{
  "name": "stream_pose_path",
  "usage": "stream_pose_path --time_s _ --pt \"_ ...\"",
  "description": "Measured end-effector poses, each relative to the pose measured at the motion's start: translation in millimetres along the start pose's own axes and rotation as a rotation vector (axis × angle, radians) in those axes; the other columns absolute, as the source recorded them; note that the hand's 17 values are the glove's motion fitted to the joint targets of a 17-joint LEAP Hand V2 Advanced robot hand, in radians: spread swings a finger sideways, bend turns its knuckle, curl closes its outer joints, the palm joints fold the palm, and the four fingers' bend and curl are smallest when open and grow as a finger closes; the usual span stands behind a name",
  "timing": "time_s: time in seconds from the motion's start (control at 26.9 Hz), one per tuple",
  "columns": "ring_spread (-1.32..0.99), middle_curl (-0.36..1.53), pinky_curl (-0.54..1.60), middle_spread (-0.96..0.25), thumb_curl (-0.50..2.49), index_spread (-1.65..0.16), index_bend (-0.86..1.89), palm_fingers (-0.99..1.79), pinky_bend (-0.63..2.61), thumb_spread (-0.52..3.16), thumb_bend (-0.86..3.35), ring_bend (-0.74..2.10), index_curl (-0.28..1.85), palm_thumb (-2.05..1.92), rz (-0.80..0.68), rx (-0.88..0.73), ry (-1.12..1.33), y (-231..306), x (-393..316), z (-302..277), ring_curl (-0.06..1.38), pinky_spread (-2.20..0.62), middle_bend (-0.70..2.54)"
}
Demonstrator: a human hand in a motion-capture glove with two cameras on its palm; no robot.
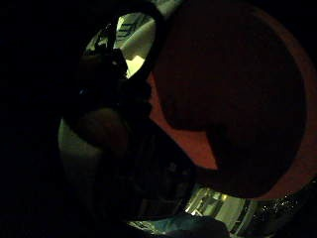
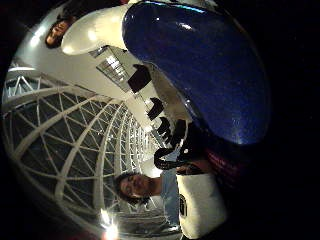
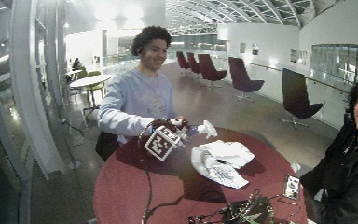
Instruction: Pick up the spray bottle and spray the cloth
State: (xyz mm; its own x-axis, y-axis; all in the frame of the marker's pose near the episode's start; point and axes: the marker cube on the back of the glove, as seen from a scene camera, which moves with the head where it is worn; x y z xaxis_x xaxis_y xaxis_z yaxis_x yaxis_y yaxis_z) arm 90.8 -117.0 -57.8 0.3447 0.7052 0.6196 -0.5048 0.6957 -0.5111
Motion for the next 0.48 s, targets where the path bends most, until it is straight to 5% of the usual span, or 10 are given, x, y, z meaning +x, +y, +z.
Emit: stream_pose_path --time_s 0.19,0.48 --pt "0.1 0.44 0.37 0.01 0.57 -0.24 0.07 0.8 0.45 0.95 -0.02 0.59 0.15 0.77 -0.069 0.032 -0.016 0 -7 3 0.39 0.31 0.34" --pt "0.1 0.44 0.36 0.01 0.58 -0.24 0.08 0.78 0.43 0.95 -0.02 0.59 0.16 0.77 -0.491 0.017 -0.084 -3 -64 13 0.4 0.31 0.34"
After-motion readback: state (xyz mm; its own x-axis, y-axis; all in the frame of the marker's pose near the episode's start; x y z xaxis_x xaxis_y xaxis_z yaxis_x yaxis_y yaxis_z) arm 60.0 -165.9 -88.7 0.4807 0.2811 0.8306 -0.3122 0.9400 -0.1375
